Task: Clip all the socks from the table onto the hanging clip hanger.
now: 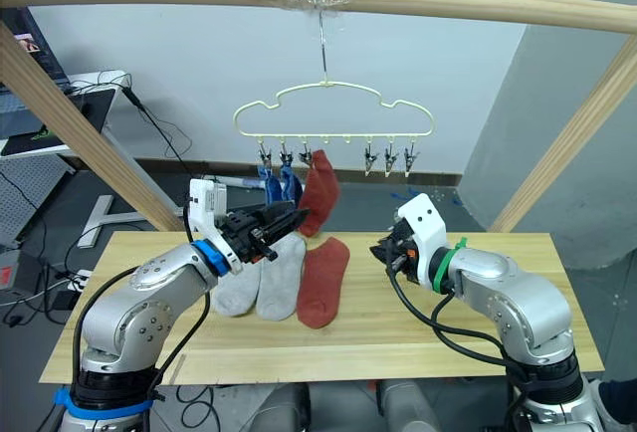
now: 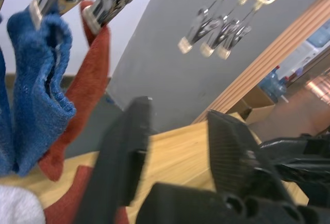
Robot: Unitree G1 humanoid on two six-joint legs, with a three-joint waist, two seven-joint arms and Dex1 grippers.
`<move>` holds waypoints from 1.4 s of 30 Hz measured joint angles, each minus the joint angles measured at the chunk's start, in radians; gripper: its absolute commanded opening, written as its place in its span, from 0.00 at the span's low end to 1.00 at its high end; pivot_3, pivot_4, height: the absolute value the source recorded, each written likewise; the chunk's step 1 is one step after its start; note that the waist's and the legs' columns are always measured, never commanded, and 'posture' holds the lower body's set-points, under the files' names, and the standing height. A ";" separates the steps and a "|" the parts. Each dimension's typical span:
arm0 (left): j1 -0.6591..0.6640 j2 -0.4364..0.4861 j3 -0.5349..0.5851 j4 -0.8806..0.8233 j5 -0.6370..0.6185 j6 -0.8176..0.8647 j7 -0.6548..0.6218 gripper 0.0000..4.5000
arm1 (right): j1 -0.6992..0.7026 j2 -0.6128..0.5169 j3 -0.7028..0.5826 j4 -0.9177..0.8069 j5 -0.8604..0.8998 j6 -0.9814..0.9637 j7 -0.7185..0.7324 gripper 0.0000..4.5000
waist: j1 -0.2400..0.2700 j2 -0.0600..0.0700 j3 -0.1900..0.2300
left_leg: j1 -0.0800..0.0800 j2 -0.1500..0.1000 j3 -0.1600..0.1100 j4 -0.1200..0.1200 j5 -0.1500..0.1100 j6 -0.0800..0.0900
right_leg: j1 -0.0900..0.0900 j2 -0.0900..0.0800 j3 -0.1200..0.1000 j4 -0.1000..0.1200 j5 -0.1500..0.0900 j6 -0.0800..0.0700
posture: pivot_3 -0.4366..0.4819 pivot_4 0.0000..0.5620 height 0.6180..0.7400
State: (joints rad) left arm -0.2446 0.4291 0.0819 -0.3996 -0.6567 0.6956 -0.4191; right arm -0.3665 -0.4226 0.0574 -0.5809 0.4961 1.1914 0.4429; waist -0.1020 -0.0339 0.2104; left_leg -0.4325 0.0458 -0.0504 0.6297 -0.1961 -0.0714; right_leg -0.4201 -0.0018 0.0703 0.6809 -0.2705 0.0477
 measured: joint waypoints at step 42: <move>0.028 0.044 0.002 -0.021 0.162 -0.093 -0.043 1.00 | -0.052 0.132 -0.014 -0.029 -0.015 -0.067 -0.212 0.95 | 0.017 0.000 -0.038 | 0.015 0.001 0.000 0.000 0.000 0.001 | 0.014 0.001 0.001 0.000 0.000 -0.001 | 0.43 0.28 1.00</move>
State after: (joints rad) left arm -0.2161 0.4729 0.0836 -0.4206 -0.4945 0.6023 -0.4622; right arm -0.4187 -0.2904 0.0433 -0.6096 0.4816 1.1240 0.2306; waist -0.0848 -0.0342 0.1719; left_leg -0.4171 0.0467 -0.0502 0.6293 -0.1960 -0.0708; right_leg -0.4061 -0.0003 0.0709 0.6812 -0.2704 0.0467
